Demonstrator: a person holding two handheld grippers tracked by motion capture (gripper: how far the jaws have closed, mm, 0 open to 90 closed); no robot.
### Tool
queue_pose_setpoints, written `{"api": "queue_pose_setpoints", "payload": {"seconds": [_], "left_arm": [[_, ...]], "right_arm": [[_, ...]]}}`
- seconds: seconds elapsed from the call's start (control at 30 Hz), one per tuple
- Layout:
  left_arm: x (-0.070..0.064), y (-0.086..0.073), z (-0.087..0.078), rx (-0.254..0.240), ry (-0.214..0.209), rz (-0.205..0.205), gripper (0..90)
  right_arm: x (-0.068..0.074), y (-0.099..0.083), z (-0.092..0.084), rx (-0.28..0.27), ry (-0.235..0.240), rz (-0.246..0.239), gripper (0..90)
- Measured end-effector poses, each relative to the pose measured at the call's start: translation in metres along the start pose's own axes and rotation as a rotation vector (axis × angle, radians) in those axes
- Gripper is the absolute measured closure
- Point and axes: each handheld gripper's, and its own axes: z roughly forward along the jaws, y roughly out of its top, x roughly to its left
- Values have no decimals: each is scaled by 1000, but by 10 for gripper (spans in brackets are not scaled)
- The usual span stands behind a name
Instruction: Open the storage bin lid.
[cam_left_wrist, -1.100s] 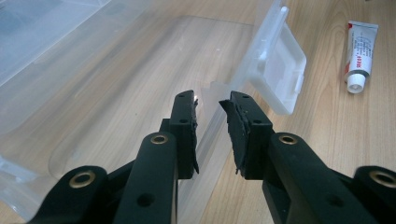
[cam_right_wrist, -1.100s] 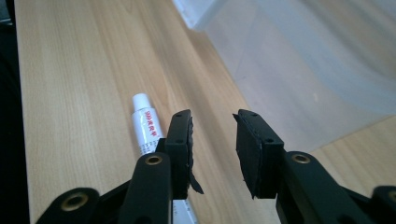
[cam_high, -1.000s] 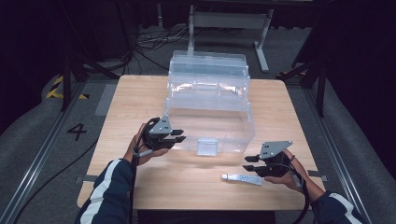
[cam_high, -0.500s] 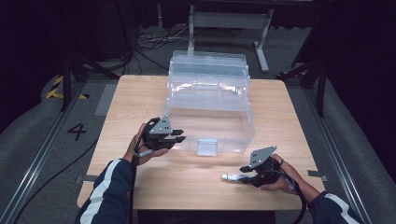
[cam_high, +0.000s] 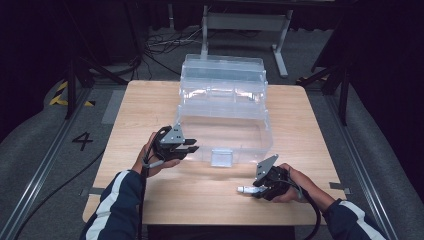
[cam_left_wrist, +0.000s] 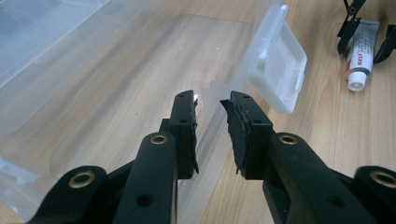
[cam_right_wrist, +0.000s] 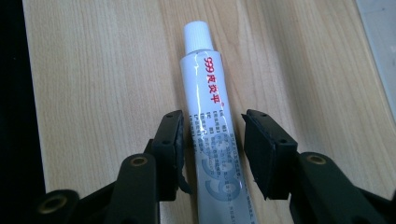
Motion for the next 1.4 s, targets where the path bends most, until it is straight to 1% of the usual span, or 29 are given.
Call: {"api": "queue_pose_setpoints", "payload": {"seconds": [0.03,0.13,0.17,0.2,0.23,0.27,0.3,0.33,0.37,0.4,0.47,0.5,0.57,0.6,0.63,0.67,0.7,0.77,0.8,0.83,0.9,0.93,1.0,1.03,1.07,1.2,1.27,1.3,1.4], "left_arm": [[0,0,0,0,0,0,723],[-1,0,0,3,4,-5,721],[-1,1,0,6,6,-5,719],[-1,1,1,12,8,-2,716],[-2,2,2,46,19,-1,696],[-2,2,5,74,33,10,657],[-3,1,6,79,35,5,639],[-3,1,6,74,35,8,635],[-3,1,5,71,38,11,633],[-3,2,4,66,37,13,637],[-4,4,1,72,45,10,598],[-4,4,1,73,61,9,559],[-4,4,-3,80,73,12,512],[-5,4,-4,88,90,11,482],[-5,4,-4,88,90,11,448],[-6,4,-6,92,103,11,448],[-6,4,-8,96,103,4,408],[-7,4,-11,93,124,3,352],[-8,4,-14,85,139,-7,329],[-8,3,-15,85,147,-11,285],[-10,2,-20,78,165,-20,260],[-12,0,-23,79,184,-17,239],[-14,-3,-28,85,223,-12,227],[-15,-5,-30,82,234,-18,215],[-16,-6,-33,80,237,-16,202],[-17,-17,-46,55,248,-48,198],[-19,-25,-51,60,260,-57,195],[-19,-25,-51,60,260,-57,193],[-22,-39,-56,79,249,-70,193]], "right_arm": [[0,0,0,0,0,0,591],[3,9,1,52,-17,-4,630],[3,12,2,71,-12,-20,646],[4,14,2,84,-13,-15,660],[4,16,2,102,-19,-19,671],[3,19,3,118,-15,-24,682],[3,22,4,138,-14,-37,695],[3,24,4,152,-19,-25,701],[3,25,4,166,-17,-26,703],[3,26,4,173,-16,-44,704],[3,28,4,185,-13,-33,705],[2,28,4,184,-10,-38,706],[1,27,4,177,-4,-35,707],[1,27,4,174,-4,-29,707],[1,27,4,174,-4,-29,707],[1,26,4,169,-4,-32,708],[1,26,4,165,-7,-32,708],[0,25,4,159,-1,-30,708],[0,25,4,159,-1,-26,708],[0,25,4,161,1,-30,708],[0,25,4,162,6,-36,708],[-1,25,4,160,8,-34,708],[-1,25,3,165,12,-39,709],[-1,25,3,167,14,-40,709],[-1,24,3,168,15,-38,708],[-2,23,1,158,14,-32,709],[-3,22,-1,149,13,-30,709],[-3,22,-1,149,13,-30,709],[-5,21,-2,141,10,-29,709]]}}
